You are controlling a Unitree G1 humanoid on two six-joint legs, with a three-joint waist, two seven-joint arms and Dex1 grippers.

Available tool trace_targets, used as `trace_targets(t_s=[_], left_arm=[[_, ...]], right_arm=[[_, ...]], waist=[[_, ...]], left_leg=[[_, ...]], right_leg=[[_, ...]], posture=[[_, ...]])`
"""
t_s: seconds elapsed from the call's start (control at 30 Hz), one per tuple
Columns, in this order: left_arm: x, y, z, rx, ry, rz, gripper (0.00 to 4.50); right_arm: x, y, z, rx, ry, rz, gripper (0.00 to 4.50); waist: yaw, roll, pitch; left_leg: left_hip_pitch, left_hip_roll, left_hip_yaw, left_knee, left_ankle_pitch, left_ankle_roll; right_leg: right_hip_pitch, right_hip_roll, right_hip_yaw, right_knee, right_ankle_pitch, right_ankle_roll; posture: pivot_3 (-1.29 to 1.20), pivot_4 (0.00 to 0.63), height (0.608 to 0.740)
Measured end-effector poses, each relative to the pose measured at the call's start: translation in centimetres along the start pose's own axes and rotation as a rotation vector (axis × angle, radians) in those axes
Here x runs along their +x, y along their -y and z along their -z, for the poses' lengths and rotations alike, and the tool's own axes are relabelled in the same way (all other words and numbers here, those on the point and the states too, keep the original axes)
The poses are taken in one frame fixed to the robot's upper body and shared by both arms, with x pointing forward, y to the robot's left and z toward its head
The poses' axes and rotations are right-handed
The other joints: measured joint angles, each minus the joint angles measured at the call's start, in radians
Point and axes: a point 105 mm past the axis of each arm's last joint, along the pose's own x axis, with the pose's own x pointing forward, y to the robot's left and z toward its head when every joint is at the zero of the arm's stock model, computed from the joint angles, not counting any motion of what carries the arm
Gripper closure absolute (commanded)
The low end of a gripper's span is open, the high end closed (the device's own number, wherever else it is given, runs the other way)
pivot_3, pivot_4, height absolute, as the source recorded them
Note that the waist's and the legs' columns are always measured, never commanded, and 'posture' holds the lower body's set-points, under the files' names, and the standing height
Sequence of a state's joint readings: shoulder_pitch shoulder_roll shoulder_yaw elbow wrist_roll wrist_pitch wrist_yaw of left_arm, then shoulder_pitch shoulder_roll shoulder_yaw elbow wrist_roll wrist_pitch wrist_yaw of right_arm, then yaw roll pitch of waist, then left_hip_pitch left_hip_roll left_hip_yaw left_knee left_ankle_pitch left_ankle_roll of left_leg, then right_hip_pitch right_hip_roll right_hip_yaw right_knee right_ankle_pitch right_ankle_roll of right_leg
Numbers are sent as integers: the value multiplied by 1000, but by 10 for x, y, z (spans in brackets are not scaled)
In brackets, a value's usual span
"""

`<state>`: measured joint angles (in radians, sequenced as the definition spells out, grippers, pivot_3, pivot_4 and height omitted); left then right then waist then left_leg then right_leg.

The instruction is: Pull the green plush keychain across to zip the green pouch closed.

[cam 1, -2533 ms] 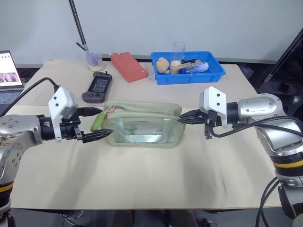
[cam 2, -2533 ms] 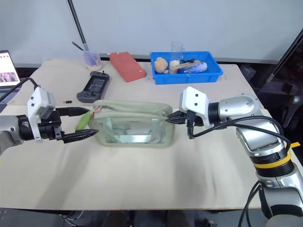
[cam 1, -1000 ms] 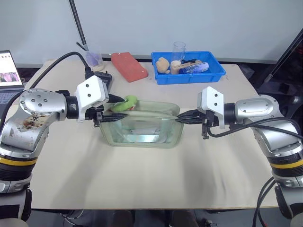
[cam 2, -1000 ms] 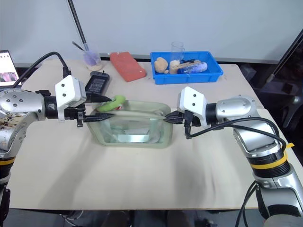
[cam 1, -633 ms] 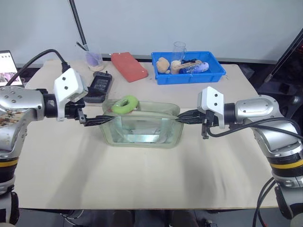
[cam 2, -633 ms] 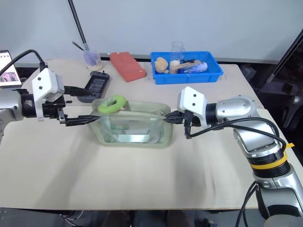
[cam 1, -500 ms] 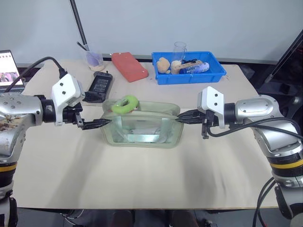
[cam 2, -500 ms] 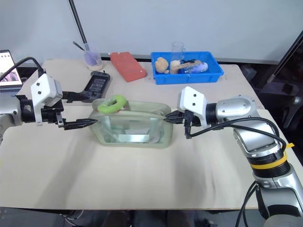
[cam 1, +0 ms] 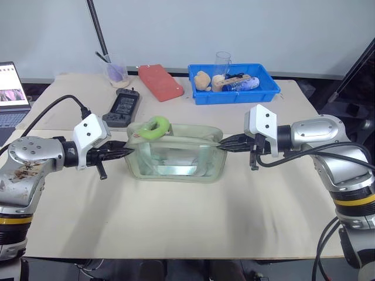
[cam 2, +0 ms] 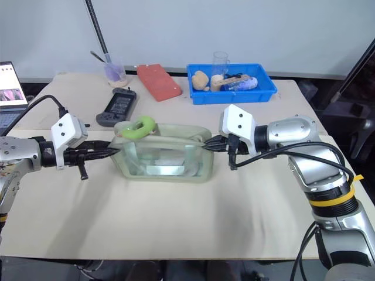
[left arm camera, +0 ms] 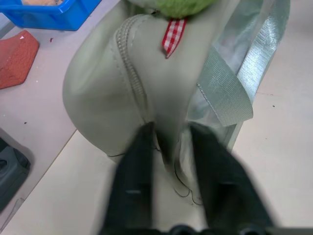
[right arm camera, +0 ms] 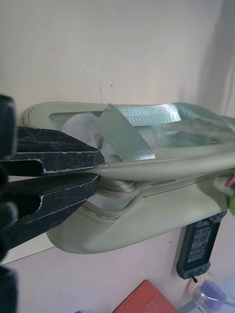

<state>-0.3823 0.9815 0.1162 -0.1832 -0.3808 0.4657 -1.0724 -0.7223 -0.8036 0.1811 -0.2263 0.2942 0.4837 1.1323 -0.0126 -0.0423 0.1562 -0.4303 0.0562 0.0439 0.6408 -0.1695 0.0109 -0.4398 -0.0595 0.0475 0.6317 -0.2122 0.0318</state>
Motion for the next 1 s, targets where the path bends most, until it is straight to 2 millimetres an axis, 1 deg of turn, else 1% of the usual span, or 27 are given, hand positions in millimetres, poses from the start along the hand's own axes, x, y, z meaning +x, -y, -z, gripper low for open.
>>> trace_targets(t_s=[0.1,0.13,0.17,0.27,0.33,0.4,0.5,0.57,0.63,0.67,0.73,0.8,1.0], left_arm=[[1,0,-1,6,1,0,4467],[1,0,-1,6,0,0,4500],[1,0,0,7,-2,1,4500],[2,0,0,10,-5,1,4500],[2,0,0,11,-7,-1,4500],[1,0,1,12,-9,-3,4500],[1,-1,1,12,-10,-5,4500],[1,0,0,14,-11,-6,4500],[2,0,0,15,-11,-7,4500],[2,0,0,17,-11,-5,4500],[3,2,-1,22,-10,1,4500],[3,3,-1,24,-10,7,4500],[3,4,-2,27,-11,10,4500]], right_arm=[[0,0,0,1,0,3,4500],[0,1,0,2,-1,5,3700],[0,1,1,4,-3,8,3448],[-2,2,3,9,-13,10,2433],[-5,8,3,17,-21,21,1686],[-7,17,-6,3,-5,40,1007],[-6,28,-33,-18,76,69,20],[7,24,-54,-24,161,49,20],[27,14,-75,-32,244,2,20],[37,8,-81,-37,268,-18,20],[58,-2,-87,-52,273,-54,20],[75,-9,-90,-71,257,-79,20],[95,1,-103,-106,258,-33,20]], waist=[[0,0,0],[0,0,0],[0,0,0],[0,0,0],[0,0,0],[-1,1,0],[-2,1,0],[-4,1,0],[-4,1,0],[-3,1,0],[0,1,0],[2,1,1],[0,1,1]], left_leg=[[0,0,0,0,0,0],[0,0,0,0,0,0],[0,0,0,0,0,0],[0,0,0,0,0,0],[0,0,0,0,0,0],[0,0,0,0,0,0],[0,2,0,0,0,0],[0,3,1,0,0,0],[0,5,1,0,0,0],[0,5,0,0,0,0],[0,5,0,0,0,0],[-1,5,1,0,0,0],[0,5,1,0,0,0]], right_leg=[[0,0,0,0,0,0],[0,0,0,0,0,0],[0,0,0,0,0,0],[0,0,0,0,0,0],[0,0,0,0,0,0],[0,0,0,0,0,0],[-1,1,-1,0,1,-1],[-1,3,-1,1,2,-3],[-1,4,-1,2,3,-4],[-1,4,-1,2,3,-4],[-1,4,-2,2,3,-4],[-1,3,-2,2,2,-6],[-2,3,-3,2,3,-6]], posture=[[0,150,740],[0,150,740],[0,150,740],[0,150,740],[0,150,740],[0,150,740],[0,150,740],[0,150,740],[0,150,740],[0,150,740],[0,150,740],[0,150,740],[0,150,740]])
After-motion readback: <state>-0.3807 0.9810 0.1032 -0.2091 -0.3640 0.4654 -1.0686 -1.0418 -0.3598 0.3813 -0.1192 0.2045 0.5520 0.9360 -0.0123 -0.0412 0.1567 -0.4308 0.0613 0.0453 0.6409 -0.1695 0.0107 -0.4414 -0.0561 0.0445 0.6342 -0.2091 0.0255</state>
